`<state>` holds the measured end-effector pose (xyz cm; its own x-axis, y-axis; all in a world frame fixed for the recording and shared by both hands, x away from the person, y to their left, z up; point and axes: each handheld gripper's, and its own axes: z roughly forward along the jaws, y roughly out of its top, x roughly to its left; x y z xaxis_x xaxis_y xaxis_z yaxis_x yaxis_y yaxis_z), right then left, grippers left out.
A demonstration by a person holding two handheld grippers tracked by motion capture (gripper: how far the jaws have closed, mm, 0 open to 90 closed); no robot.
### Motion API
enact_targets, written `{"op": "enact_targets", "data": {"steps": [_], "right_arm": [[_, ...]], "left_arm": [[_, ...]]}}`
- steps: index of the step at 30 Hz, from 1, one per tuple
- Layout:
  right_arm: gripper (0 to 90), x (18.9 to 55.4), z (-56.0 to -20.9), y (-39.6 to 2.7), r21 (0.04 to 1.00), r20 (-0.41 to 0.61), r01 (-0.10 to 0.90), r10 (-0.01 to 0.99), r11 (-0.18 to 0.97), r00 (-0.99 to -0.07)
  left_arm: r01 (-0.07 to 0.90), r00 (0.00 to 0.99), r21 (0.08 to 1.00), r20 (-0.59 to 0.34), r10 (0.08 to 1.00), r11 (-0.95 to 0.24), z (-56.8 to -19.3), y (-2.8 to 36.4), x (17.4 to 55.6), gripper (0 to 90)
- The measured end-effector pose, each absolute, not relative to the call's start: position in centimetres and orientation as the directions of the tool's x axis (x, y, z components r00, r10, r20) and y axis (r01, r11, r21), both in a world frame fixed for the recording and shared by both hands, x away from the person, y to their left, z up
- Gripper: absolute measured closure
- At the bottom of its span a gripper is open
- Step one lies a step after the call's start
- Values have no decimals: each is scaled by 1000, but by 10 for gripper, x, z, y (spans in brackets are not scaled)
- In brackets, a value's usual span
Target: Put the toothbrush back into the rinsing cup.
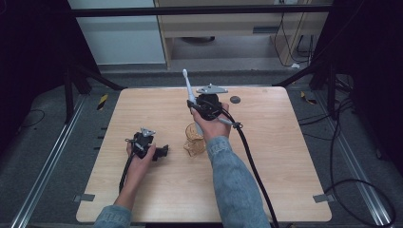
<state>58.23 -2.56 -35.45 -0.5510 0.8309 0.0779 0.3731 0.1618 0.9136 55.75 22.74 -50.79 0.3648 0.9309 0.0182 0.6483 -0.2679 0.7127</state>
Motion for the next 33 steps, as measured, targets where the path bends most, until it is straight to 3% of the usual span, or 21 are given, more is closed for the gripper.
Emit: {"op": "enact_targets", "data": {"steps": [19,33], "right_arm": [[670,578,-387,-15,877,40,409,811,251,-583],[669,575,-392,-15,864,16,414,807,286,-591]], "left_arm": [[648,365,713,17,931,-267,-508,227,558,0],[648,366,712,17,930,-268,-508,227,558,0]]}}
